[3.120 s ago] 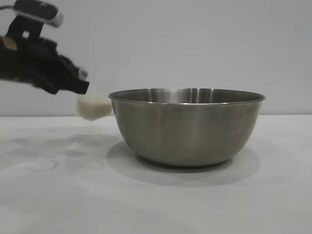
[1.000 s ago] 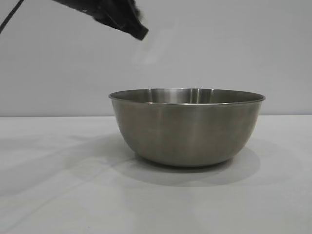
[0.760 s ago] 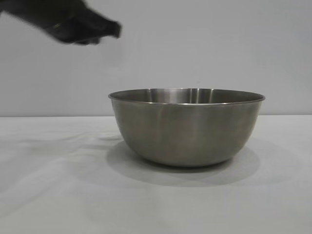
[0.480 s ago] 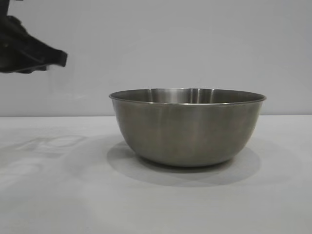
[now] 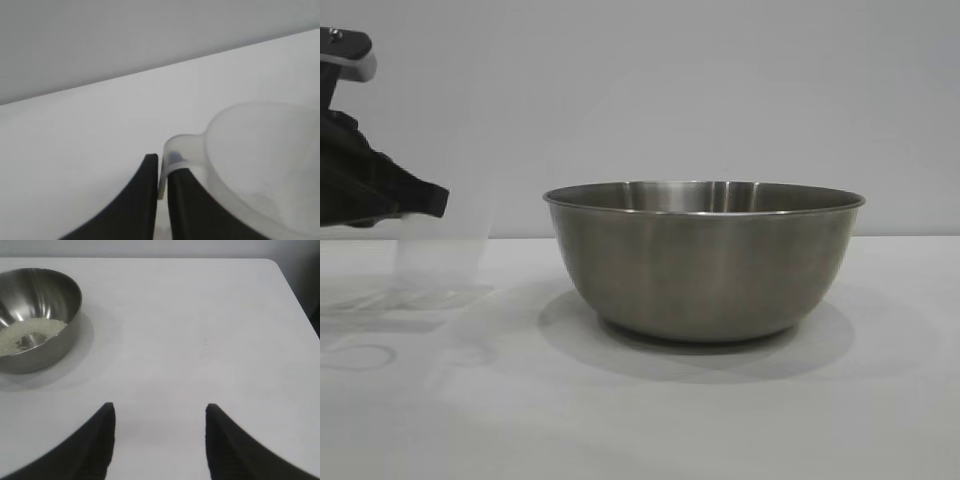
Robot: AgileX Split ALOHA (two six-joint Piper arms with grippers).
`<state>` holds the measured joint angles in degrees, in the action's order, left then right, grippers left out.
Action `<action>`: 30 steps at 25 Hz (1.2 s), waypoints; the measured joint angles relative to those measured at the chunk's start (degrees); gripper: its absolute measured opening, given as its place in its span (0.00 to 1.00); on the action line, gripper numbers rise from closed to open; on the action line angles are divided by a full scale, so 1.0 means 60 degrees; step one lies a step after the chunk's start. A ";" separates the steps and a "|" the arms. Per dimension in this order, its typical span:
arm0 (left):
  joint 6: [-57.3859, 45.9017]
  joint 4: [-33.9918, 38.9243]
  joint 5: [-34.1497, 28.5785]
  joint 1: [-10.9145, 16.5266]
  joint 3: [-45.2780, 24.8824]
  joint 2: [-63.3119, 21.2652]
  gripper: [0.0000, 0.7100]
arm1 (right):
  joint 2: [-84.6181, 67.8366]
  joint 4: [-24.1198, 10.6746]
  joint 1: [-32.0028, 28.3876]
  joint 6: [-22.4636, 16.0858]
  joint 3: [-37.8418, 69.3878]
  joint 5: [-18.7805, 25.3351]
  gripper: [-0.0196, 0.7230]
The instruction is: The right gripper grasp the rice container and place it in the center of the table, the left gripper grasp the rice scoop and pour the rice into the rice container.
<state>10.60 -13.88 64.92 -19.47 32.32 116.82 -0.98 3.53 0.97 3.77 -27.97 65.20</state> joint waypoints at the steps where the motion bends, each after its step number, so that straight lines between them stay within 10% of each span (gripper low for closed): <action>1: -0.0008 0.0000 0.0015 0.0000 -0.0026 0.0062 0.07 | 0.0000 0.0000 0.0000 0.0000 0.0000 0.0000 0.55; 14: -0.0238 0.0346 0.0019 0.0000 -0.1863 -0.0130 0.19 | 0.0000 0.0000 0.0000 0.0000 0.0000 0.0000 0.55; 23: -0.1187 0.0474 -0.0027 0.0000 -0.2132 -0.3477 0.25 | 0.0000 0.0000 0.0000 0.0000 0.0000 0.0000 0.55; 30: 0.0329 -0.0966 -0.2281 0.0039 -0.2336 -0.6889 0.25 | 0.0000 0.0000 0.0000 0.0000 0.0000 0.0000 0.55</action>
<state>12.58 -19.68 51.24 -19.24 18.30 75.48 -0.98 3.53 0.97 3.77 -27.97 65.20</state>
